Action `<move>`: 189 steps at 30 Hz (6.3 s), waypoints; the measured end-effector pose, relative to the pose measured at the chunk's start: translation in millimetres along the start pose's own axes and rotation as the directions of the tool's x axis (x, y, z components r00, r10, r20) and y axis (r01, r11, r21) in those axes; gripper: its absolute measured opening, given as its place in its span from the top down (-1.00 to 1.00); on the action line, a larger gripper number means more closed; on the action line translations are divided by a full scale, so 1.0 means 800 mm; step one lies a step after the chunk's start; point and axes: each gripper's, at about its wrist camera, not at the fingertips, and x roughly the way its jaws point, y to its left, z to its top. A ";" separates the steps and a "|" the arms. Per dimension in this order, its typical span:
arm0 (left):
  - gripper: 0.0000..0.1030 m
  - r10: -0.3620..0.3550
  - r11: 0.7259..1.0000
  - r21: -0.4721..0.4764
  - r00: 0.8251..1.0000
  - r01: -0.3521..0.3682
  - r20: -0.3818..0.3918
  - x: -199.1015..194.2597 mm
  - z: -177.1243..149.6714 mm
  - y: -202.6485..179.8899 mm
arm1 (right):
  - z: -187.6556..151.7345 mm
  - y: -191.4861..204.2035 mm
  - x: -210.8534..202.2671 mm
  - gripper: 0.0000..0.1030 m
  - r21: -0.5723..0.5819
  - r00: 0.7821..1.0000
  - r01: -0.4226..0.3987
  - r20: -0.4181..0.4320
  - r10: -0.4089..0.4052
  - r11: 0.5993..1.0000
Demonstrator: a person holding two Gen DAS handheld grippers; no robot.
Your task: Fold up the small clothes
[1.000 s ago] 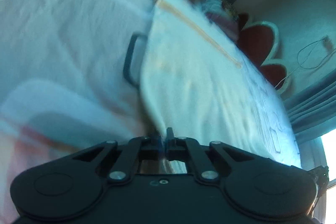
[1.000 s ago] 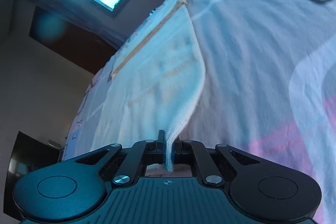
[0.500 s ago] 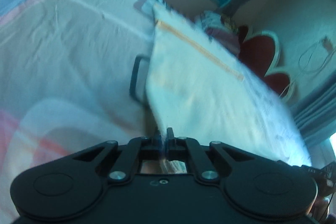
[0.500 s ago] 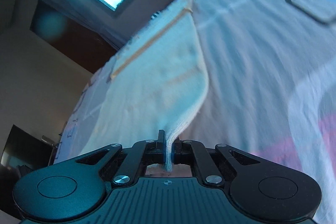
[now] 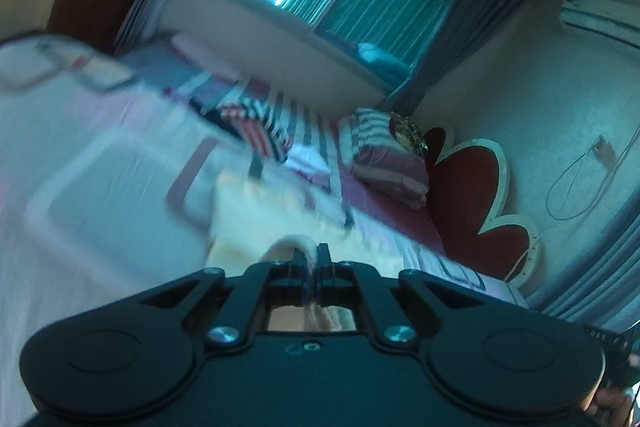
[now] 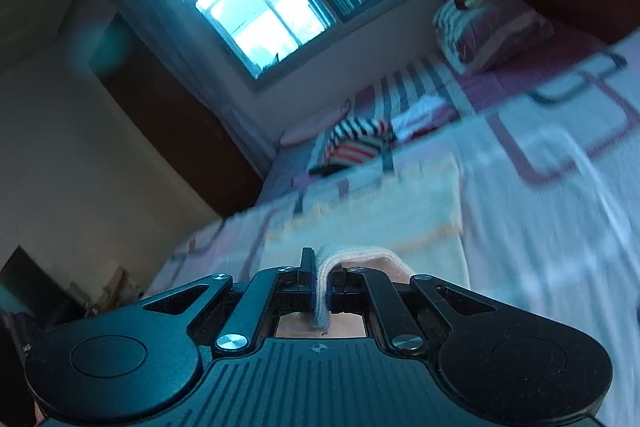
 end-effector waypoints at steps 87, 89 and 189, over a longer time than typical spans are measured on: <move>-0.38 0.234 0.862 0.458 0.972 -0.216 0.016 0.352 0.013 0.014 | 0.034 -0.147 0.355 0.01 -0.401 0.962 0.240 -0.027 -0.273 0.884; -0.38 0.227 0.839 0.517 0.973 -0.170 -0.048 0.380 -0.001 -0.022 | 0.021 -0.124 0.378 0.32 -0.425 0.972 0.174 -0.070 -0.224 0.888; -0.46 0.346 0.857 0.437 0.933 -0.272 -0.098 0.199 -0.149 0.012 | -0.148 -0.111 0.192 0.25 -0.324 0.891 0.370 -0.141 -0.431 0.871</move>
